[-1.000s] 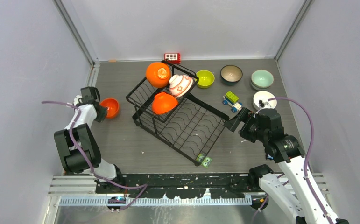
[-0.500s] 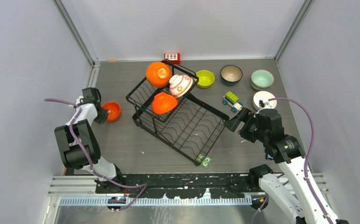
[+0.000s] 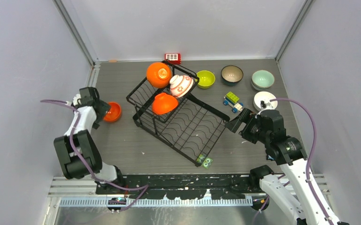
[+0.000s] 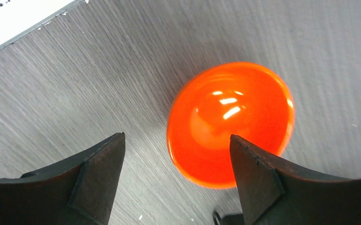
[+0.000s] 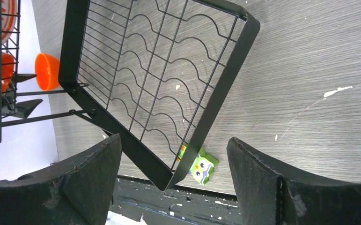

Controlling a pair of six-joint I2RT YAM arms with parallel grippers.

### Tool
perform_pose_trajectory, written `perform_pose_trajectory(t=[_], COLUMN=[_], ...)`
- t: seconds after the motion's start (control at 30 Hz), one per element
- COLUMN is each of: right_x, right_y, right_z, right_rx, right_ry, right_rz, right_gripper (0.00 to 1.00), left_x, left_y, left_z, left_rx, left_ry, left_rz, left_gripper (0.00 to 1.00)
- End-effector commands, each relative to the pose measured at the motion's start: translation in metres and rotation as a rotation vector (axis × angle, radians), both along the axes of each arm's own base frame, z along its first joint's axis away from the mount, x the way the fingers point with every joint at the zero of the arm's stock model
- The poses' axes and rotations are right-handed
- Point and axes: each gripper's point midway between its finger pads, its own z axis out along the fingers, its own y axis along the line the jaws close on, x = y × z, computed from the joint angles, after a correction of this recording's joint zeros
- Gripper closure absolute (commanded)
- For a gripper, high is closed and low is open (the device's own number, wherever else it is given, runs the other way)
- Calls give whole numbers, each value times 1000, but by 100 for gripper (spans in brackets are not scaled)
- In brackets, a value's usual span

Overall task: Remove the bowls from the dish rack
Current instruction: Adjust the dish rack at the center of the board, then pick up the bowl from the dish rack.

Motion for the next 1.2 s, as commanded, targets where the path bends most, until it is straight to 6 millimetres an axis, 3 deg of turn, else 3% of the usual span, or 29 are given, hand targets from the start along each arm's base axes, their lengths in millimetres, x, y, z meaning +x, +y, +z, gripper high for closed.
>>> perform_pose_trajectory(t=[0.0,0.17,0.33,0.43,0.53,0.67,0.83,0.97,1.17], right_x=[3,4,11,17,17,8,6,16,45], right_y=[7,22,48,62,86,126,162,173,162], right_z=[28,42,74,109,141,167,186,200,196], right_rx=[28,54,82,123,224,384,568,717,630], right_ry=[-61,-61,-138,-254,-330,-365,-375,-383,-422], right_rz=[35,108,234,267,315,386,366,298,146], right_gripper=[13,13,14,13,14,16,17,17,21], left_x=[-1,0,1,-8,-20,-36,-42,-46,-53], left_y=[-1,-24,-78,-112,-123,-136,-154,-163,-175], left_z=[65,141,225,260,278,296,294,279,261], left_rx=[54,82,196,237,239,222,137,68,-32], left_ry=[-137,-338,-520,-619,-725,-853,-896,-904,-898], left_rz=[-6,-103,-343,-469,-509,-566,-621,-629,-627], left_gripper=[13,6,3,2,4,7,9,9,12])
